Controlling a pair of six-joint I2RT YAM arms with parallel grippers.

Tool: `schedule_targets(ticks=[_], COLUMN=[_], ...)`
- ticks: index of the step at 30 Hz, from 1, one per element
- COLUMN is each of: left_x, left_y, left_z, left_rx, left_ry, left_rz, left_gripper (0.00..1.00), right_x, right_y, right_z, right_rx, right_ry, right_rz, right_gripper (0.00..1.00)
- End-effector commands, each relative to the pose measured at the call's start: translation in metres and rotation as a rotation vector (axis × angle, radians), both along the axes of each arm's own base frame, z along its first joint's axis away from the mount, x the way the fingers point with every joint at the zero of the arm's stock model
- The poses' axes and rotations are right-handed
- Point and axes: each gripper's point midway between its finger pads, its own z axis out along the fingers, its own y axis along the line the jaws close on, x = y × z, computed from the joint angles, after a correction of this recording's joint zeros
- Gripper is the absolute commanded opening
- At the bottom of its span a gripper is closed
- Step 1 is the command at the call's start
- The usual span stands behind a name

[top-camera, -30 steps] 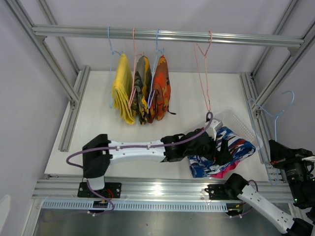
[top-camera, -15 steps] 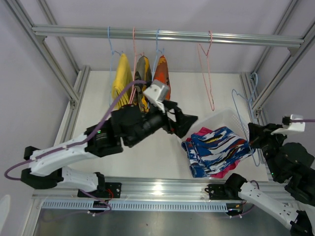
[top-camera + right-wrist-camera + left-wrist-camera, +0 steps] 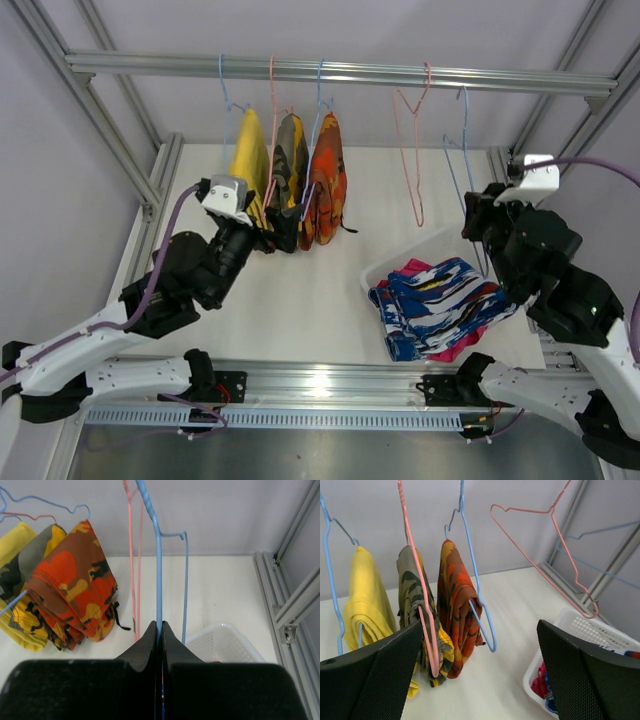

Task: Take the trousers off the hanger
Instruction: Place the hanger at the clothesline.

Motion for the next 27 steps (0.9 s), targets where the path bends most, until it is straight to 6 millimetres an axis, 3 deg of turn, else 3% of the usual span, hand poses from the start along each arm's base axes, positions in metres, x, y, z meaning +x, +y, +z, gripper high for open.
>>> schedule_targets(ticks=[1,5,7,9,11,15,17,23,27], left_x=[0.012,0.019,0.019,0.016,0.014,0.011,0.011,0.012,0.010], left_y=[0.004,0.012,0.016,0.021,0.023,0.031,0.033,0.033,0.035], left_z=[0.001,-0.011,-0.014,-0.011,-0.009,-0.005,-0.005,-0.004,-0.003], left_rx=[0.051,0.094,0.097,0.080,0.066,0.045,0.047,0.053,0.048], left_ry=[-0.039,-0.039,-0.042,-0.048,-0.050,-0.063,-0.065,-0.071,-0.073], left_rz=[0.073,0.108,0.118,0.119,0.117,0.125,0.128,0.131,0.130], left_gripper=[0.99,0.99,1.00,1.00,0.99,0.99,0.99,0.99,0.99], right_x=[0.015,0.037,0.049,0.062,0.070,0.092,0.100,0.114,0.125], right_y=[0.006,0.010,0.002,0.005,-0.005,0.001,-0.006,-0.010,-0.010], right_z=[0.047,0.057,0.060,0.058,0.060,0.050,0.045,0.040,0.025], right_rx=[0.007,-0.012,-0.001,0.025,0.043,0.061,0.082,0.152,0.170], right_ry=[-0.089,-0.085,-0.081,-0.062,-0.061,-0.019,-0.003,0.005,0.033], right_rz=[-0.017,-0.044,-0.058,-0.028,-0.062,-0.040,-0.049,-0.025,-0.018], right_gripper=[0.00,0.00,0.00,0.00,0.00,0.00,0.00,0.00,0.00])
